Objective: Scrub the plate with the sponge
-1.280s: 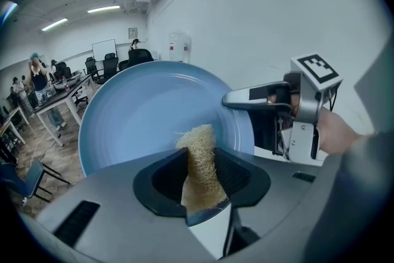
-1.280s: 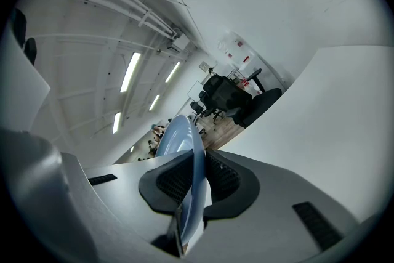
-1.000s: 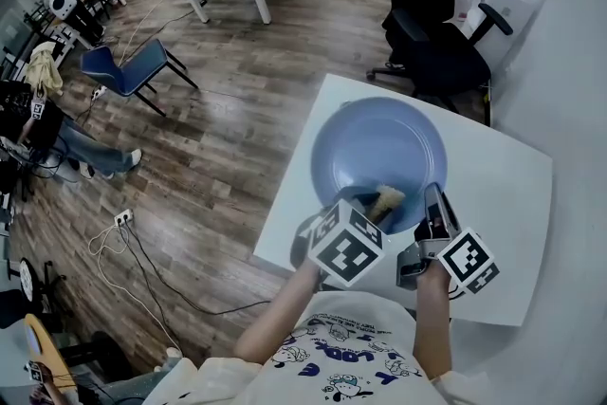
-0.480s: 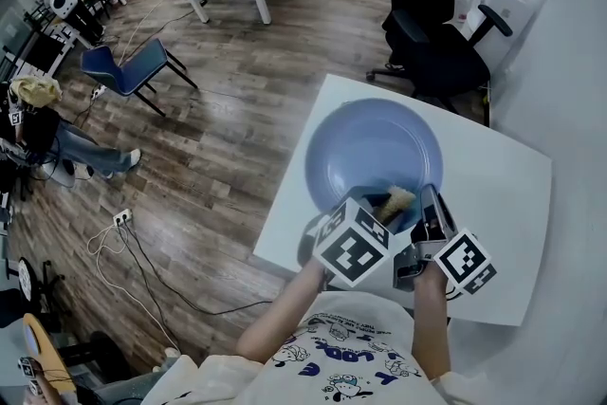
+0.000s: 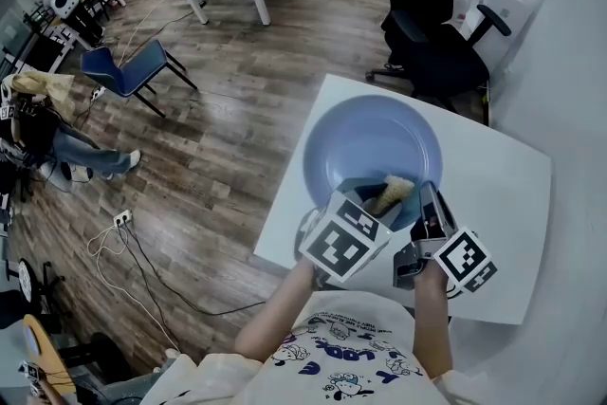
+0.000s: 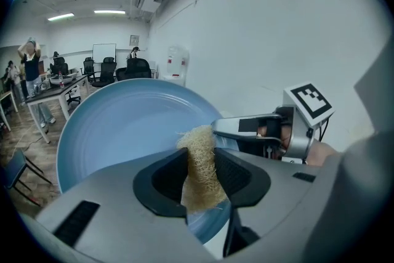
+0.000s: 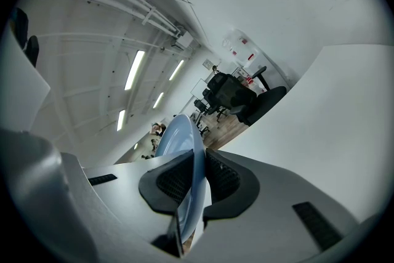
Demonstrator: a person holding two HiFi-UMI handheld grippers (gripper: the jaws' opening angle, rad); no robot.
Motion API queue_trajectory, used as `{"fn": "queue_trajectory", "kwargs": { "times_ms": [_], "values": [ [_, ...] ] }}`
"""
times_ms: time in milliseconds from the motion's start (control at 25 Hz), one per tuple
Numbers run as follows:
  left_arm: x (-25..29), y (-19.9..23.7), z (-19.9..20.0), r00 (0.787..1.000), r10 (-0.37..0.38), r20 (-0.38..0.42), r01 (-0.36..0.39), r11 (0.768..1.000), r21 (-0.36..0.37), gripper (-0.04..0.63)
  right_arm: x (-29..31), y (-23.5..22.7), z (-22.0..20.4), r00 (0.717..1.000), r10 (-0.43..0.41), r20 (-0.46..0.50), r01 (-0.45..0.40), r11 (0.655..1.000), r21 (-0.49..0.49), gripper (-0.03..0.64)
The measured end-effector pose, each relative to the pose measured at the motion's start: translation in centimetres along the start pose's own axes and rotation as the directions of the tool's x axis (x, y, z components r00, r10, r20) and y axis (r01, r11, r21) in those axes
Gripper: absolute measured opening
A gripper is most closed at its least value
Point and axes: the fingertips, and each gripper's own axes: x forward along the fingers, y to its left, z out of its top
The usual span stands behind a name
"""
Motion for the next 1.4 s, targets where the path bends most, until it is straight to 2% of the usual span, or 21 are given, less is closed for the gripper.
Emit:
{"fn": "queue_trajectory", "kwargs": {
  "times_ms": [160,480,1120,1400],
  "values": [
    [-0.9,0.7,0.5,0.999,0.006,0.033,-0.005,0.999,-0.033,0.141,-0.1,0.2,0.1,1.0,-0.001,0.003,0.001,1.0,0.01,0.038],
    [-2.7,3.1,0.4,0.996,0.064,0.069,-0.059,0.995,-0.076,0.141,-0.5,0.3,0.3,1.0,-0.008,0.017,0.008,1.0,-0.003,0.038],
    [-3.2,5.6,-0.7,0.989,0.126,0.075,-0.111,0.977,-0.182,0.141,0.2,-0.3,-0.1,1.0,-0.014,-0.002,0.014,1.0,-0.001,0.038],
    [-2.8,5.6,-0.9,0.99,0.12,0.07,-0.104,0.974,-0.2,0.141,0.3,-0.8,-0.4,1.0,-0.025,-0.013,0.025,1.0,0.008,0.038]
  ]
}}
